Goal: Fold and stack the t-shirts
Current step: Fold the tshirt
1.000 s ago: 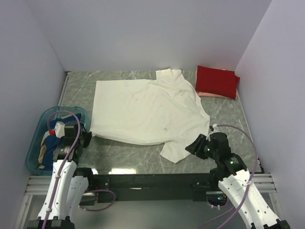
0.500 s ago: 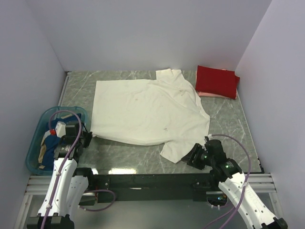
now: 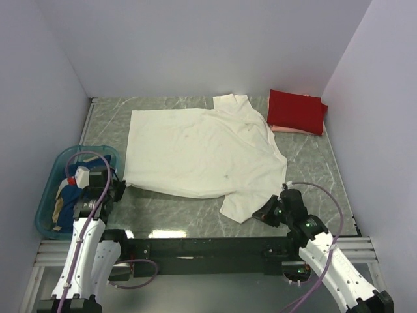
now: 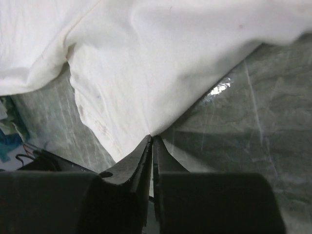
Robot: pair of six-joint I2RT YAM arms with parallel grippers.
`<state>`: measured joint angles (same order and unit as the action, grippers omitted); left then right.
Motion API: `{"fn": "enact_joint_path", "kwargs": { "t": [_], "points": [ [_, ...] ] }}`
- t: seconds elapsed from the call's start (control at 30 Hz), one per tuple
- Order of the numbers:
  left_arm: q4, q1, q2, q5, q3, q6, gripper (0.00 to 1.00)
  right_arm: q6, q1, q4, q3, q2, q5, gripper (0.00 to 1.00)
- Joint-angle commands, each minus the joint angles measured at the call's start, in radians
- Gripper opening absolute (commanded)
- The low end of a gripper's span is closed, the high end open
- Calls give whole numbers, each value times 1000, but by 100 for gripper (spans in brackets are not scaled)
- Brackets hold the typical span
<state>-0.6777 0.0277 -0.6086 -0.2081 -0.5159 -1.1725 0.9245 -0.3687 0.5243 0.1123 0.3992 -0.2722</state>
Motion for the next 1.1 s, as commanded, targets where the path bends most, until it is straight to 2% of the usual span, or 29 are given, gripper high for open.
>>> {"fn": "enact_joint_path", "kwargs": {
  "t": [0.0, 0.03, 0.07, 0.27, 0.5, 0.67, 0.9, 1.07],
  "points": [
    [-5, 5, 21, -33, -3, -22, 1, -50, -7, 44, 85, -23, 85, 8],
    [-8, 5, 24, -34, -3, -27, 1, -61, -6, 65, 107, -40, 94, 1],
    [-16, 5, 27, -34, -1, -39, 1, -72, -7, 104, 153, -46, 112, 0],
    [-57, 5, 49, -33, -1, -79, 1, -145, -6, 221, 309, -40, 120, 0],
    [-71, 5, 69, -36, -7, -119, 1, -162, -7, 230, 391, -16, 105, 0],
    [0, 5, 3, -33, -25, -113, 1, -191, -7, 126, 426, 144, 88, 0],
    [66, 0, -251, -48, -113, -85, 4, -262, -4, 28, 541, 439, 169, 0],
    [113, -6, -378, -53, -174, -90, 5, -303, 2, -4, 674, 613, 220, 0]
  ]
}}
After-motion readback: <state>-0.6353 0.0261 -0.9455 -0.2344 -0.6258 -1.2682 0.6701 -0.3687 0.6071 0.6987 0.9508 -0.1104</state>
